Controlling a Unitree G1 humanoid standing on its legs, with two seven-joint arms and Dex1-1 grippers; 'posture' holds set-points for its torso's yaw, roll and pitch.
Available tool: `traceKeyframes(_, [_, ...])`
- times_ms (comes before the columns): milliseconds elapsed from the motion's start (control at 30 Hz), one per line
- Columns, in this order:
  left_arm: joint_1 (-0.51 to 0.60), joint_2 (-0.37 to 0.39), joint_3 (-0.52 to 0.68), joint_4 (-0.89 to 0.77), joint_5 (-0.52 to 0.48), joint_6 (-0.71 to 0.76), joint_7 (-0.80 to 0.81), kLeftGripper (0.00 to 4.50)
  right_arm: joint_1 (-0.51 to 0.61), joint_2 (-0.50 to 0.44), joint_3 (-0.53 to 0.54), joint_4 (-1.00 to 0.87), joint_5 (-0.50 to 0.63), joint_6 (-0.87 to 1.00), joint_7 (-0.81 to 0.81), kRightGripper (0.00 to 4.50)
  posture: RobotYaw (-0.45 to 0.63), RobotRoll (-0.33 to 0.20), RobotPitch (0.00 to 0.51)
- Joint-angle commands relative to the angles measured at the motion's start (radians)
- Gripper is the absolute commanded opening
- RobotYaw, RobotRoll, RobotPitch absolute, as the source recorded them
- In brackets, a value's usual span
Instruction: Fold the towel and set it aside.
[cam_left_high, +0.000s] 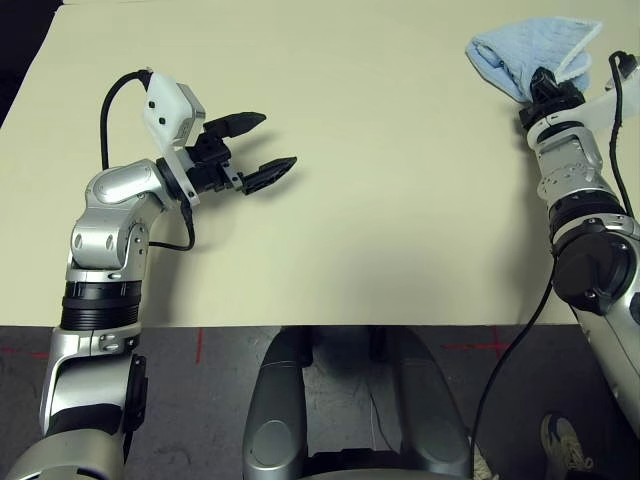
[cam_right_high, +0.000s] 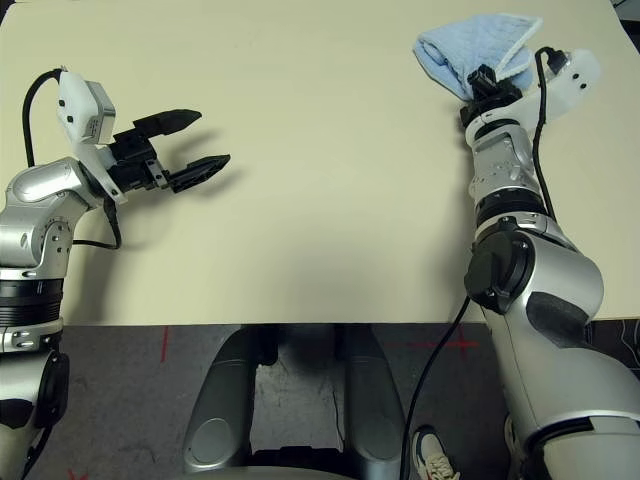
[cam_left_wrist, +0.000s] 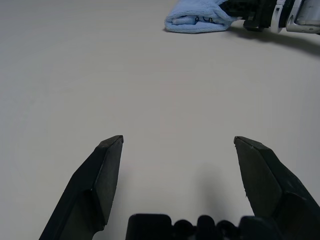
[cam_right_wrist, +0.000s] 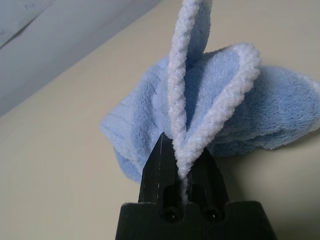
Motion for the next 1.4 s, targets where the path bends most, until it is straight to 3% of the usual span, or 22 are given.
traceKeyframes(33, [-0.020, -0.008, -0.020, 0.028, 0.006, -0.029, -0.012, 4.50, 0.035, 0.029, -0.022, -0.022, 0.037, 0.002, 0.006, 0.03, 0.03, 0.000, 0.426])
traceKeyframes(333, [-0.075, -0.013, -0.041, 0.102, 0.020, -0.086, -0.041, 4.50, 0.077, 0.101, -0.011, -0.156, 0.091, 0.082, -0.007, 0.03, 0.01, 0.000, 0.386])
traceKeyframes(767, [-0.135, -0.024, -0.062, 0.180, 0.031, -0.143, -0.069, 4.50, 0.072, 0.167, -0.008, -0.325, 0.172, 0.363, -0.186, 0.03, 0.00, 0.000, 0.353])
traceKeyframes(1400, [-0.152, -0.026, -0.065, 0.196, 0.042, -0.157, -0.080, 4.50, 0.078, 0.205, -0.028, -0.412, 0.253, 0.404, -0.290, 0.03, 0.00, 0.000, 0.331])
